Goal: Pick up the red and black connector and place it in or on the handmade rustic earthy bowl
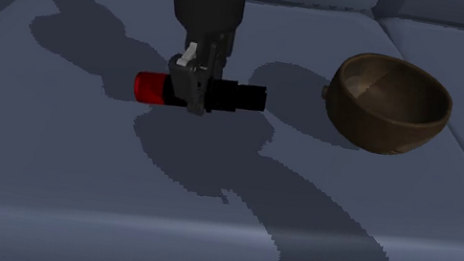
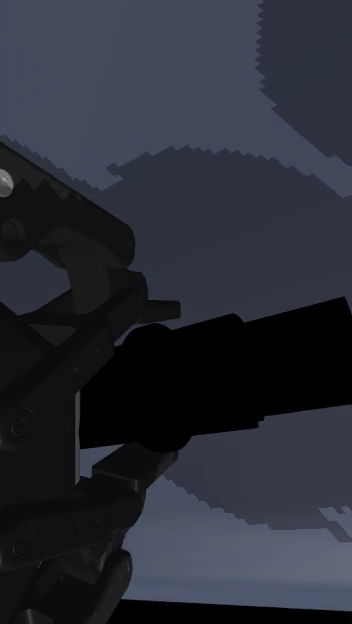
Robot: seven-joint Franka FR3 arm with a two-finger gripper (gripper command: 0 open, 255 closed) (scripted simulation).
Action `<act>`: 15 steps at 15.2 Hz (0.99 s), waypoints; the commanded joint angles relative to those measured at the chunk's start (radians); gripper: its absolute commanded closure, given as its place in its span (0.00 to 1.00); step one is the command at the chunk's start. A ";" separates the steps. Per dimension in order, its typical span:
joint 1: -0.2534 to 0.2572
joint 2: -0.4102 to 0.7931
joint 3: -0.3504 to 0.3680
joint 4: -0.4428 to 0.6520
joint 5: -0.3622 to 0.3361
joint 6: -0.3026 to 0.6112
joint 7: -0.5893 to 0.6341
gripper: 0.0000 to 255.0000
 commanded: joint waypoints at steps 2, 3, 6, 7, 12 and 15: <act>0.000 0.005 0.000 0.048 0.001 -0.044 0.001 1.00; 0.000 0.006 0.000 0.063 0.001 -0.057 0.001 1.00; 0.000 0.012 0.000 0.111 0.002 -0.099 0.001 1.00; 0.000 0.014 0.000 0.127 0.002 -0.113 0.001 1.00; -0.001 0.031 -0.001 0.215 0.005 -0.185 0.000 1.00; -0.001 0.044 -0.002 0.272 0.007 -0.229 -0.001 1.00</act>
